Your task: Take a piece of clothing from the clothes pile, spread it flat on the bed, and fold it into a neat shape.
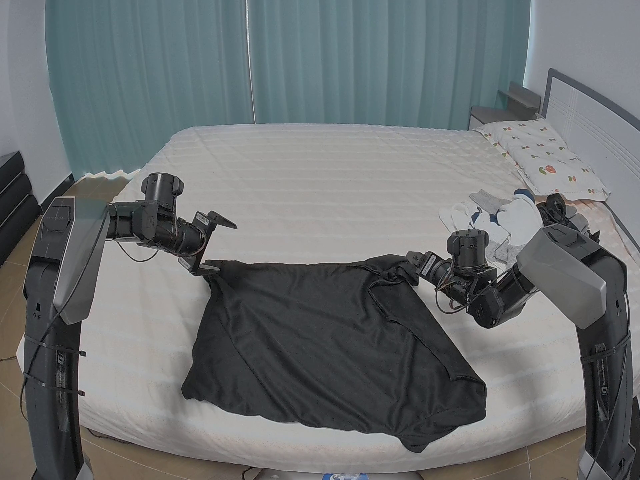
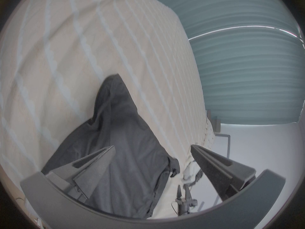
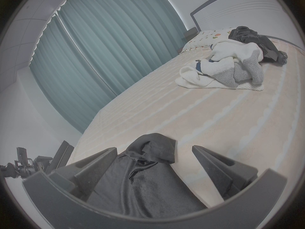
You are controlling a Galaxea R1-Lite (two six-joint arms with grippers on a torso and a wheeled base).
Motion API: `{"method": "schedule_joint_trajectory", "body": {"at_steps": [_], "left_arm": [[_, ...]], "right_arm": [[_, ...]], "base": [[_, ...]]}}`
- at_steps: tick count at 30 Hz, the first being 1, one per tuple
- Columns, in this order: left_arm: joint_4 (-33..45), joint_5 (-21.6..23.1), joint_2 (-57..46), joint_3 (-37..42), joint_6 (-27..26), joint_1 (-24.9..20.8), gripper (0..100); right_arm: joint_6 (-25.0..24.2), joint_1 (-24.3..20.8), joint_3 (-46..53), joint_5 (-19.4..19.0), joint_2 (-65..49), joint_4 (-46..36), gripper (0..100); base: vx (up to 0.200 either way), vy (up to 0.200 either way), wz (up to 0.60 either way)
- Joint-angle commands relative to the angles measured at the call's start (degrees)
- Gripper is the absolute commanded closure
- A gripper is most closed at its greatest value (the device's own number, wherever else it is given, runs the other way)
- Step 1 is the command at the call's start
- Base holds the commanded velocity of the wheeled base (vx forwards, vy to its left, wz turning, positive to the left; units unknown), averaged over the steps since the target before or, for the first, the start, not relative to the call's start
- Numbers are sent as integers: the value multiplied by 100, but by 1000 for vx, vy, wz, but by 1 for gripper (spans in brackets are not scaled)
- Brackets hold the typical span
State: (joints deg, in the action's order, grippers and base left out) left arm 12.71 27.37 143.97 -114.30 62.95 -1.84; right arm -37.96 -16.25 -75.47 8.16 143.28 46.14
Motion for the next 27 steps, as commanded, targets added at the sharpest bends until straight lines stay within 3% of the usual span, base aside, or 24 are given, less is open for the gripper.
{"method": "schedule_joint_trajectory", "body": {"at_steps": [1,7,13,19,23,24,25,27], "left_arm": [[12,85,-176,-29,94,140,0],[-428,41,-317,-29,789,290,0],[-208,76,-633,303,824,404,0],[-445,181,-1196,1428,727,421,0],[-1061,339,-1635,2412,701,465,0],[-1614,410,-1873,3072,701,465,0],[-1676,410,-1890,3133,692,465,0],[-2854,392,-2101,4188,683,430,0]], "right_arm": [[-1,-27,120,2,-10,0,0],[26,-45,147,-7,-1,0,0],[166,-194,156,2,-10,-17,0],[746,-405,164,55,-1,-70,0],[1028,-537,164,99,-28,-149,0],[1089,-607,164,116,-54,-307,0],[1098,-607,164,116,-54,-316,0],[1168,-669,156,213,-54,-633,0]], "base": [[0,0,0],[0,0,0],[0,0,0],[0,0,0],[0,0,0],[0,0,0],[0,0,0],[0,0,0]]}}
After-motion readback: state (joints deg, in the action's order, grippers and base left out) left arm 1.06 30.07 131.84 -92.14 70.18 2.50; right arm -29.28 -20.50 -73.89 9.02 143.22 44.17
